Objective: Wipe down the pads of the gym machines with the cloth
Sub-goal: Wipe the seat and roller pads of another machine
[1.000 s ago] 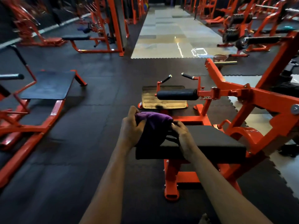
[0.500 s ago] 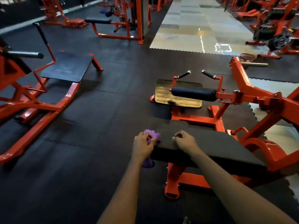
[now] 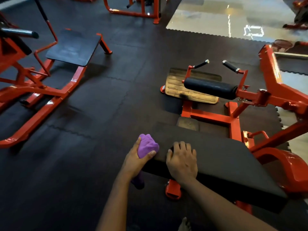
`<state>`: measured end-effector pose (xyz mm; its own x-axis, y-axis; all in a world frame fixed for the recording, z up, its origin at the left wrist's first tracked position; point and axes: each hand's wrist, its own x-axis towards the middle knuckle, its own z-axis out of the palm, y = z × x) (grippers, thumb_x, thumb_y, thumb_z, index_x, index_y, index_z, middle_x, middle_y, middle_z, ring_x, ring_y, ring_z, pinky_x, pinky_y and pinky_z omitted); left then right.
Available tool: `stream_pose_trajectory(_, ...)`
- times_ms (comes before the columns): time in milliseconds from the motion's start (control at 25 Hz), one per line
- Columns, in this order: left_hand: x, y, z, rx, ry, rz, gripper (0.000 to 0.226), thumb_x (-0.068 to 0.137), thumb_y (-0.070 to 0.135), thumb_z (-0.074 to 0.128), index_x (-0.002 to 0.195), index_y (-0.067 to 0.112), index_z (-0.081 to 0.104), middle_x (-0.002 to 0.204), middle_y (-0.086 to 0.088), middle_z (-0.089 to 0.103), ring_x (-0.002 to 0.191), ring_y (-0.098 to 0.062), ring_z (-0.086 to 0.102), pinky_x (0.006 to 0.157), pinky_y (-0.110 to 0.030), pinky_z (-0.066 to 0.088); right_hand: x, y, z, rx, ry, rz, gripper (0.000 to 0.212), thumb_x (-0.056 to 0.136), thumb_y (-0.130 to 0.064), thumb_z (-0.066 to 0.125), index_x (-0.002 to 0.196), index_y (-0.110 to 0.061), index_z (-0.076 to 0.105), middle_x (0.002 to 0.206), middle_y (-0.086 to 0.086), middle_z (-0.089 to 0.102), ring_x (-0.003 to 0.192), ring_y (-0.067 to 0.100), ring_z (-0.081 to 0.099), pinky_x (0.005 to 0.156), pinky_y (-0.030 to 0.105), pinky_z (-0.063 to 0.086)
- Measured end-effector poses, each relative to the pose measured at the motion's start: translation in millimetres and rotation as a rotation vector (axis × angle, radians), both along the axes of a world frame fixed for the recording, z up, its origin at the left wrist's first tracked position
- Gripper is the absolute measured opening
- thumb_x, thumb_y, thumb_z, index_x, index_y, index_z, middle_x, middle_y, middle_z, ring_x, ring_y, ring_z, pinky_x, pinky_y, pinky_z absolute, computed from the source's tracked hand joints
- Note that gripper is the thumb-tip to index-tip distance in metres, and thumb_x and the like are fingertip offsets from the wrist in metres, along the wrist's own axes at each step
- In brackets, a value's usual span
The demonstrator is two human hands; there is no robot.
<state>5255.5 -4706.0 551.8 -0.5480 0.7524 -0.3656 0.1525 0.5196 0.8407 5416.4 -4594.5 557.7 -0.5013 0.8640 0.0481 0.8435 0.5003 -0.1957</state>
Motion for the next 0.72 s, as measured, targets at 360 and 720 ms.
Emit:
stream_pose_trajectory(360,-59,58,-29,-0.112,-0.183,-0.117,0.057,0.079,0.069,0.044,0.121,0.036,0.062,0.125,0.003,0.065,0.121,-0.021,0.059,0.105,-0.037,0.045,-3,-1,-6,-0.033,0.005,-0.127,0.045,0.093,-0.046,0.044,0.124,-0.021,0.064,0.134,0.002,0.062,0.128,0.019,0.053,0.108,0.038,0.043)
stream_pose_trajectory(720,-44,18,-41,-0.013,-0.41,-0.094,0.061,0.096,0.053,0.056,0.15,0.031,0.039,0.133,0.01,0.052,0.124,-0.01,0.05,0.104,-0.03,0.039,-22,6,-4,-0.178,-0.021,-0.401,0.049,0.094,-0.045,0.059,0.136,-0.018,0.059,0.151,0.004,0.051,0.145,0.022,0.038,0.119,0.037,0.027)
